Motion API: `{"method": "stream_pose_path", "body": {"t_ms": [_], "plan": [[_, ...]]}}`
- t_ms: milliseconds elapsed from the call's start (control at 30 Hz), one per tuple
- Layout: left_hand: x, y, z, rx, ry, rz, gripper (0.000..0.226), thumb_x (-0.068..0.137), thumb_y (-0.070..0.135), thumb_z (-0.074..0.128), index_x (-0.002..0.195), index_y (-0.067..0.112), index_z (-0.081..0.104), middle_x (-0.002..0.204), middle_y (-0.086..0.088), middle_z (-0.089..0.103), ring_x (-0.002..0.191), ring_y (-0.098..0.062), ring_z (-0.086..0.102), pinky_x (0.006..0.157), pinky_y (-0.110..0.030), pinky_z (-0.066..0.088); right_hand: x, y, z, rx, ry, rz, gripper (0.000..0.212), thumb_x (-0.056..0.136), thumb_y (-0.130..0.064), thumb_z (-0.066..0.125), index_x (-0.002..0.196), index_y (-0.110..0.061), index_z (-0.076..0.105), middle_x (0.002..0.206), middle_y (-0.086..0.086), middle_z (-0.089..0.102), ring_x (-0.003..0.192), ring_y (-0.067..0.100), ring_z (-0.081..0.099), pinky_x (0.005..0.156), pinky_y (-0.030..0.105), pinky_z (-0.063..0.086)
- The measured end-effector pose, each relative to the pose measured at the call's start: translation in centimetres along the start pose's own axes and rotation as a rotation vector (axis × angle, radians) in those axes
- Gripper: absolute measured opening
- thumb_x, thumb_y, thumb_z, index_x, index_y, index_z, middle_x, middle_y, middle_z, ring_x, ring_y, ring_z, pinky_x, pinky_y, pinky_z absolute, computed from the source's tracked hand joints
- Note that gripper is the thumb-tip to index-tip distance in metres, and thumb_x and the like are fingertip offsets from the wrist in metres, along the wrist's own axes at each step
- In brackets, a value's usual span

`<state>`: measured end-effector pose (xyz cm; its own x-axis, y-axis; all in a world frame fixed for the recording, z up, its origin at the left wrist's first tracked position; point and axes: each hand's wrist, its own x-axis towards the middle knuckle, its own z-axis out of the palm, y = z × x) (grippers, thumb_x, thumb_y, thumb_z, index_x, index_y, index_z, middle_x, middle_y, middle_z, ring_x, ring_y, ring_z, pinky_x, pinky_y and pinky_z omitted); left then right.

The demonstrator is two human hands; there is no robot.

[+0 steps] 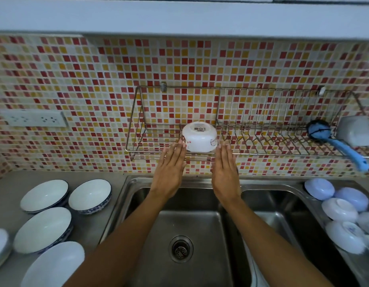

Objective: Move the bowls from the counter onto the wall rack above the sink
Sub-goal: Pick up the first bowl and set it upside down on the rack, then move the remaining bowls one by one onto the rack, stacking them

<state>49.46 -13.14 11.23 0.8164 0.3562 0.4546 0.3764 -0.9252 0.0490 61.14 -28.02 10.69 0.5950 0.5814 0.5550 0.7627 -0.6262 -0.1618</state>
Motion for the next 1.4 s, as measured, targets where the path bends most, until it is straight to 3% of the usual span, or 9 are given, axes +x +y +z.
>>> {"method": "stream_pose_path", "body": {"t_ms": [267, 367, 500, 633, 733, 967, 1167, 1300, 1400], "plan": [[-9.6, -5.6, -0.3, -0.086, -0.137, -0.14, 0.057, 0.098, 0.042, 0.003, 0.148, 0.016, -0.006, 0.156, -0.002, -0.011, 0.146, -0.021, -0.01, 0.119, -0.035, -0.012, -4.9, -5.5, 3.1, 0.087, -0.174, 0.007, 0.067, 0.101, -0.036, 0.035, 0.15, -0.004, 0.003, 0.157, 0.01, -0.006, 0.145, 0.026, -0.007, 0.118, 0.041, 0.006], [-16.3, -10.4, -0.2, -0.112, -0.215, -0.26, 0.072, 0.09, 0.055, -0.011, 0.15, 0.017, -0.004, 0.156, 0.0, -0.015, 0.146, -0.02, -0.012, 0.118, -0.032, -0.014, -8.5, -10.4, 6.4, 0.084, -0.374, -0.088, 0.071, 0.098, -0.042, 0.038, 0.148, -0.002, 0.009, 0.155, 0.012, -0.003, 0.145, 0.034, 0.002, 0.117, 0.044, 0.007], [-24.5, -16.1, -1.5, -0.171, -0.267, -0.487, 0.08, 0.081, 0.066, -0.015, 0.148, 0.021, -0.011, 0.151, 0.007, -0.025, 0.142, -0.013, -0.022, 0.116, -0.032, -0.012, -13.5, -18.5, 9.8, 0.164, -0.572, -0.183, 0.075, 0.097, -0.054, 0.004, 0.145, -0.005, 0.034, 0.154, 0.015, 0.026, 0.138, 0.039, 0.033, 0.11, 0.051, 0.028], [-30.6, -20.7, -2.7, -0.144, -0.271, -0.701, 0.087, 0.086, 0.066, -0.009, 0.149, 0.009, 0.006, 0.159, -0.006, 0.002, 0.147, -0.023, 0.004, 0.117, -0.033, 0.003, -16.3, -26.4, 10.6, 0.313, -0.715, -0.157, 0.068, 0.096, -0.053, 0.019, 0.15, -0.013, 0.028, 0.158, 0.014, 0.019, 0.144, 0.034, 0.024, 0.115, 0.052, 0.026], [-33.2, -22.7, -3.3, -0.259, -0.239, -0.886, 0.069, 0.097, 0.052, 0.024, 0.151, 0.013, 0.005, 0.16, -0.005, -0.001, 0.148, -0.024, 0.006, 0.117, -0.034, 0.011, -17.1, -30.9, 11.0, 0.463, -0.786, -0.04, 0.063, 0.099, -0.045, 0.036, 0.152, -0.016, 0.018, 0.16, 0.011, 0.014, 0.145, 0.027, 0.02, 0.117, 0.041, 0.018], [-35.2, -24.0, -2.8, -0.537, -0.2, -1.102, 0.052, 0.096, 0.038, 0.046, 0.14, 0.012, 0.038, 0.141, -0.013, 0.039, 0.12, -0.03, 0.05, 0.097, -0.04, 0.044, -18.7, -35.3, 12.6, 0.538, -0.914, 0.246, 0.051, 0.096, -0.03, 0.048, 0.143, -0.014, 0.035, 0.138, 0.019, 0.051, 0.123, 0.037, 0.05, 0.102, 0.047, 0.044], [-35.8, -24.6, -1.4, -0.802, -0.227, -1.237, 0.036, 0.092, 0.011, 0.048, 0.126, 0.001, 0.053, 0.123, -0.021, 0.058, 0.113, -0.037, 0.055, 0.091, -0.037, 0.044, -18.7, -35.7, 13.4, 0.462, -0.949, 0.289, 0.037, 0.099, -0.019, 0.039, 0.131, -0.004, 0.049, 0.13, 0.02, 0.057, 0.119, 0.037, 0.052, 0.102, 0.042, 0.042], [-34.6, -24.0, -2.5, -0.918, -0.217, -1.211, 0.058, 0.075, 0.027, 0.038, 0.126, 0.004, 0.052, 0.125, -0.019, 0.059, 0.111, -0.033, 0.055, 0.087, -0.031, 0.042, -18.6, -35.0, 12.9, 0.463, -0.947, 0.305, 0.038, 0.1, -0.019, 0.037, 0.131, -0.002, 0.05, 0.131, 0.02, 0.057, 0.121, 0.037, 0.051, 0.102, 0.036, 0.04], [-32.6, -23.4, -3.0, -0.982, -0.302, -1.154, 0.045, 0.087, 0.021, 0.042, 0.13, 0.01, 0.048, 0.127, -0.014, 0.057, 0.111, -0.031, 0.053, 0.085, -0.028, 0.038, -18.3, -33.1, 11.7, 0.537, -0.91, 0.424, 0.039, 0.098, -0.022, 0.039, 0.131, -0.005, 0.052, 0.128, 0.02, 0.059, 0.115, 0.036, 0.055, 0.099, 0.039, 0.045]]}}
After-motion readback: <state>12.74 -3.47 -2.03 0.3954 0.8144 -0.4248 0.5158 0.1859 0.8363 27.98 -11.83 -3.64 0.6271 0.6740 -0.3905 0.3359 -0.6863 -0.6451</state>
